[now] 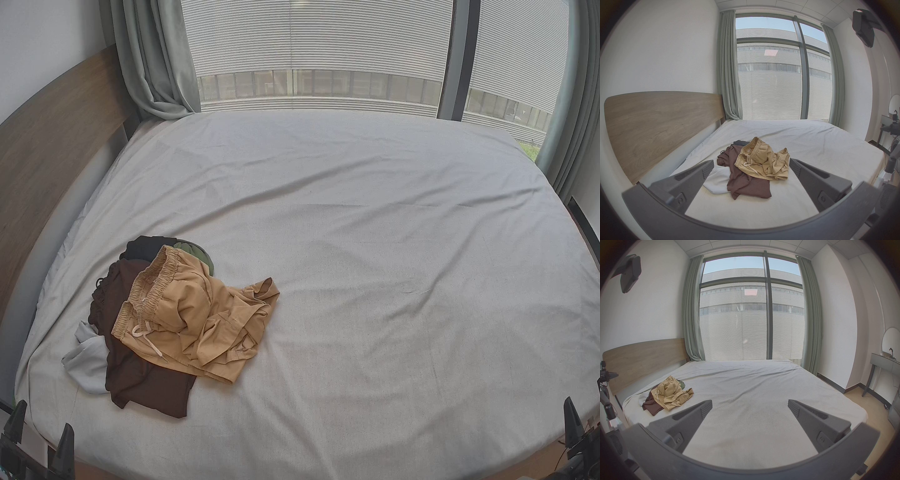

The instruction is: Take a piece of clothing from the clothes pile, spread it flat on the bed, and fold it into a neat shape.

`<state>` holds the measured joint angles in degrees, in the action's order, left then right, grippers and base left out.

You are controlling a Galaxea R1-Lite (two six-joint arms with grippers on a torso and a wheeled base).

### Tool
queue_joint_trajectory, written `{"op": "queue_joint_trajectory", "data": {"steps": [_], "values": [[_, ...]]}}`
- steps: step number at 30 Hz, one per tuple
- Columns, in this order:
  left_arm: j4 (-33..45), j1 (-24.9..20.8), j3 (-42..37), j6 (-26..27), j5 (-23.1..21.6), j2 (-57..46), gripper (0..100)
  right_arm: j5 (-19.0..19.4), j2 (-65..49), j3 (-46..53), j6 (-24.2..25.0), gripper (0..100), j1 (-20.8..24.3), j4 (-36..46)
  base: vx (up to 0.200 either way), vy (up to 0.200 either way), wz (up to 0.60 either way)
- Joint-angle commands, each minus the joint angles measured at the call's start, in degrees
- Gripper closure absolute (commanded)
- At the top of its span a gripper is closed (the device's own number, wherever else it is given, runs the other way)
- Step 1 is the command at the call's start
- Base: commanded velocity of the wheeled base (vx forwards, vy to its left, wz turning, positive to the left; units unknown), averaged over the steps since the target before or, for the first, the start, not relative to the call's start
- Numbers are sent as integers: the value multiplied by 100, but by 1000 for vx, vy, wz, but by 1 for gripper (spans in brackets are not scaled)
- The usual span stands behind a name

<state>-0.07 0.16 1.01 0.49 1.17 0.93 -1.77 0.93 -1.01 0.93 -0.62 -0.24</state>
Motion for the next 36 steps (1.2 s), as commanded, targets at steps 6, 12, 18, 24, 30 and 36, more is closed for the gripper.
{"op": "queue_joint_trajectory", "data": {"steps": [6, 12, 18, 24, 30, 36], "values": [[-1, 2, -101, -40, 6, -93, 0, 1, -14, 101, -5, 0, 1, -2, 0, 0, 0], [-19, -7, -101, -49, -38, -93, 0, 1, -14, 101, -5, 0, 1, -2, 0, 0, 0], [-28, -7, -101, -40, -38, -93, 0, 1, -14, 101, -5, 0, 1, -2, 0, 0, 0], [-854, 37, 22, -93, -20, 22, 0, 1, -14, 101, 13, 0, 1, -2, 0, 0, 0], [-1373, -156, 233, -101, -56, 865, 0, 1, -22, 101, 13, 0, 18, -2, 0, 0, 0], [-1355, -605, 699, -708, -56, 1560, 0, 19, -22, 101, -5, 0, 18, -2, 0, 0, 0]]}}
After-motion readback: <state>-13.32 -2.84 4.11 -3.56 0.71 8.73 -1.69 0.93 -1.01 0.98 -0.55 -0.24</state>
